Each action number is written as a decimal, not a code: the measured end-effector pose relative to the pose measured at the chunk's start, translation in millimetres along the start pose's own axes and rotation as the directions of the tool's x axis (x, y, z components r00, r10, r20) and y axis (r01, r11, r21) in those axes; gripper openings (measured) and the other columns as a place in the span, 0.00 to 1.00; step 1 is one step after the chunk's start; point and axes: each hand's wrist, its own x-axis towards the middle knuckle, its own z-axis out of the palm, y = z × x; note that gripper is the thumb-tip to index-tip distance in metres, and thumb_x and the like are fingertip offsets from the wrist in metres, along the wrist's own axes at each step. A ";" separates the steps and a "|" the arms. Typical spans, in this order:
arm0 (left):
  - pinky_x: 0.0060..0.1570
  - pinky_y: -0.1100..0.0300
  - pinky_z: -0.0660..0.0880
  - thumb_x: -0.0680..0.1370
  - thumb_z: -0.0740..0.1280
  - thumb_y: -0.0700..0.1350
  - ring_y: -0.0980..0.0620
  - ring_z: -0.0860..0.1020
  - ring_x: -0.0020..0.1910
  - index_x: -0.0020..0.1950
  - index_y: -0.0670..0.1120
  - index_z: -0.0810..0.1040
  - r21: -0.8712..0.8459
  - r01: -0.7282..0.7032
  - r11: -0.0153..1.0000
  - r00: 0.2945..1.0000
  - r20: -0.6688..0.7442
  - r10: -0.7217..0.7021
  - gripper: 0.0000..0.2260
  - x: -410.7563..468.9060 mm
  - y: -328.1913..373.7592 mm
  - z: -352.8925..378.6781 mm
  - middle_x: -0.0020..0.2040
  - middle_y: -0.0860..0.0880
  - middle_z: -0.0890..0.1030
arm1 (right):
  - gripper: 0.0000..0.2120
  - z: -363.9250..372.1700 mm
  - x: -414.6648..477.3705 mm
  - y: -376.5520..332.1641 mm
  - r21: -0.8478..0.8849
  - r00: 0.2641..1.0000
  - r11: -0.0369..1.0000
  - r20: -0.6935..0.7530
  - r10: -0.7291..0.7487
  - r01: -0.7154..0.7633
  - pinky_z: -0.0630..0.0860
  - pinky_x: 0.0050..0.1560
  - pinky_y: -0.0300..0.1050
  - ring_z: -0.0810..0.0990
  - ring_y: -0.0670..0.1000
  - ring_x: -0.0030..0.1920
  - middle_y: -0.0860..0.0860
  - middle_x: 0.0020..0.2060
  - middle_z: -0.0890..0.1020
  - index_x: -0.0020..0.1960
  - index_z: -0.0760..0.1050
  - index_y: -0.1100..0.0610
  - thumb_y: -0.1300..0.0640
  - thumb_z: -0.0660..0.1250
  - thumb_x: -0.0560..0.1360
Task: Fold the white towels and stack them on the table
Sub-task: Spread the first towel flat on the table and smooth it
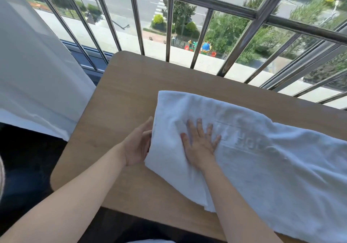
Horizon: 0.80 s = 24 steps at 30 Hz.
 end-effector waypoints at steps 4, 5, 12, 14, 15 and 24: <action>0.65 0.45 0.75 0.69 0.77 0.63 0.48 0.82 0.59 0.67 0.52 0.79 0.235 0.123 0.964 0.992 -0.063 -0.111 0.30 -8.6 -12.3 1.7 0.61 0.49 0.84 | 0.32 -0.9 3.5 0.6 -0.090 0.999 0.996 0.053 0.009 -0.004 0.28 0.70 0.72 0.28 0.59 0.77 0.42 0.79 0.33 0.78 0.34 0.35 0.31 0.42 0.79; 0.64 0.45 0.77 0.70 0.78 0.60 0.47 0.83 0.59 0.67 0.51 0.79 0.274 0.134 0.952 0.991 -0.055 -0.123 0.28 -11.3 -16.1 -0.6 0.60 0.48 0.84 | 0.32 -0.6 3.2 -0.7 -0.106 0.998 0.994 0.055 0.016 -0.010 0.28 0.70 0.72 0.28 0.59 0.77 0.43 0.79 0.33 0.78 0.33 0.35 0.31 0.43 0.79; 0.45 0.54 0.82 0.69 0.79 0.59 0.44 0.84 0.55 0.57 0.51 0.85 0.238 -0.089 0.967 0.985 -0.120 0.120 0.21 -16.9 -47.2 -8.1 0.57 0.45 0.85 | 0.31 15.8 -19.1 -17.6 -0.026 1.000 0.999 0.006 -0.023 0.024 0.29 0.72 0.68 0.29 0.57 0.78 0.44 0.80 0.36 0.79 0.37 0.35 0.33 0.46 0.80; 0.45 0.55 0.82 0.69 0.80 0.59 0.46 0.84 0.55 0.60 0.52 0.83 0.336 -0.051 0.941 0.991 -0.099 0.089 0.23 -21.7 -57.0 -9.7 0.56 0.48 0.85 | 0.32 26.9 -28.5 -15.8 -0.135 0.999 0.990 0.036 -0.038 0.042 0.27 0.71 0.69 0.24 0.57 0.76 0.43 0.77 0.28 0.77 0.32 0.35 0.33 0.45 0.80; 0.45 0.55 0.83 0.69 0.80 0.58 0.46 0.85 0.54 0.61 0.51 0.82 0.370 -0.061 0.927 0.989 -0.102 0.105 0.23 -23.0 -60.7 -11.2 0.56 0.48 0.86 | 0.32 29.1 -30.0 -14.4 -0.146 0.998 0.988 0.038 -0.042 0.047 0.27 0.71 0.69 0.23 0.56 0.75 0.43 0.77 0.27 0.77 0.30 0.35 0.33 0.44 0.80; 0.47 0.53 0.82 0.71 0.80 0.53 0.54 0.86 0.47 0.55 0.52 0.82 0.514 -0.163 0.842 0.890 -0.292 0.350 0.15 -34.7 -84.0 -15.0 0.49 0.54 0.87 | 0.33 43.6 -48.2 -26.9 -0.170 0.996 0.982 0.024 -0.081 0.084 0.28 0.68 0.74 0.26 0.59 0.76 0.45 0.78 0.30 0.75 0.30 0.32 0.29 0.43 0.77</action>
